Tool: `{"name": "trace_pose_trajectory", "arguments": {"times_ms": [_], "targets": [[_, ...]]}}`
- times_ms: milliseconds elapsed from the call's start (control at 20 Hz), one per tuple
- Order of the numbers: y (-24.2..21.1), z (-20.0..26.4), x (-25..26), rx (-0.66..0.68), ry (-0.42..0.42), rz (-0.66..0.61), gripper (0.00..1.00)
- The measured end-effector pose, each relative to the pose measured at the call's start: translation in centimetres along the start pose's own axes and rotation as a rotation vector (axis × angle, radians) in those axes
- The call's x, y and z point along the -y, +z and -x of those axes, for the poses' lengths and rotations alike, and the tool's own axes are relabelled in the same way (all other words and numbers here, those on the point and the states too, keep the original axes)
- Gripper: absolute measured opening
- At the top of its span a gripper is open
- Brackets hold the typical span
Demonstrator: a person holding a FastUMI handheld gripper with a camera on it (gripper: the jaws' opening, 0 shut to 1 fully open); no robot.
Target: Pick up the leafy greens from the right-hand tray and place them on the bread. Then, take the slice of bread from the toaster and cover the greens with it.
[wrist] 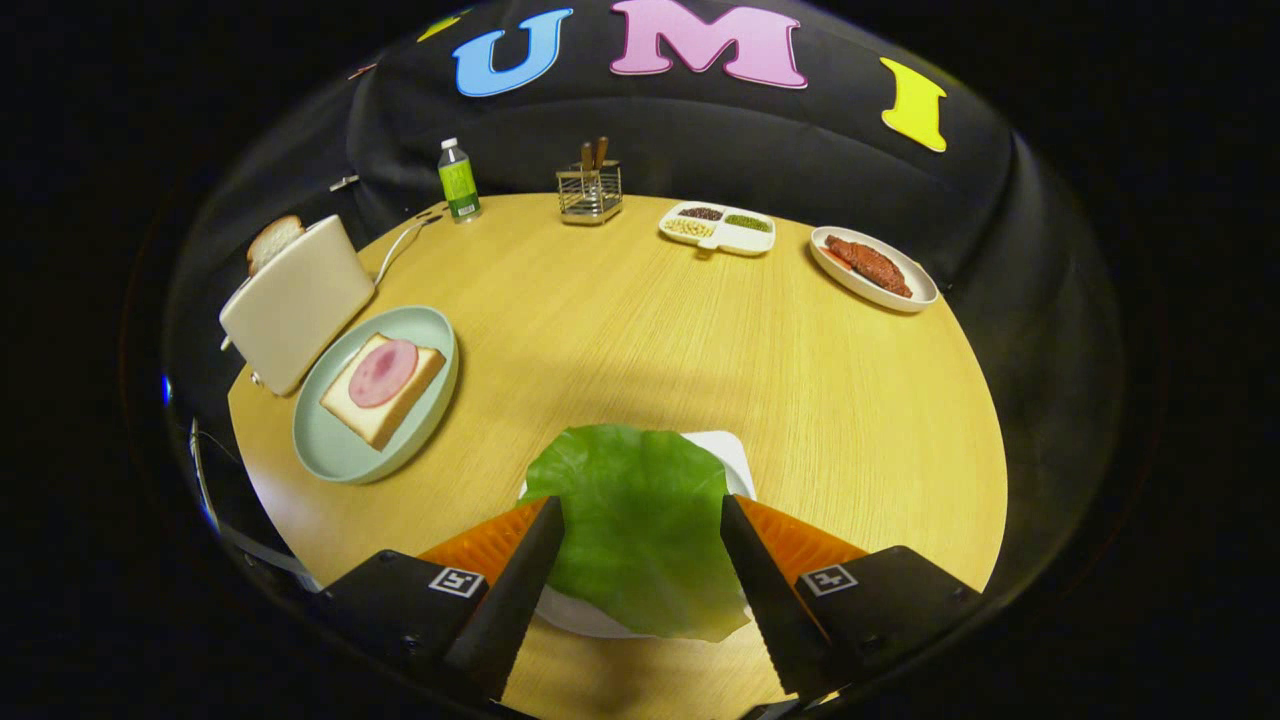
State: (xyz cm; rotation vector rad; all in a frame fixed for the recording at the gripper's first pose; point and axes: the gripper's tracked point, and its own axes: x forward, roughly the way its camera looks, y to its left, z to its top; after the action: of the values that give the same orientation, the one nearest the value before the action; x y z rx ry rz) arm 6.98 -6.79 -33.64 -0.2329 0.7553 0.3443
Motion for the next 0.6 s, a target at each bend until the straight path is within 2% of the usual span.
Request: {"name": "trace_pose_trajectory", "arguments": {"times_ms": [200,300,350,600], "targets": [[-1.0,-1.0,-0.1,-0.041,0.027,-0.014,0.98],[-1.3,-1.2,-0.3,-0.055,0.036,-0.010,0.93],[-1.3,-1.3,-0.2,-0.049,0.035,0.001,0.86],[-1.3,-1.3,-0.2,-0.036,0.038,0.015,0.83]]}}
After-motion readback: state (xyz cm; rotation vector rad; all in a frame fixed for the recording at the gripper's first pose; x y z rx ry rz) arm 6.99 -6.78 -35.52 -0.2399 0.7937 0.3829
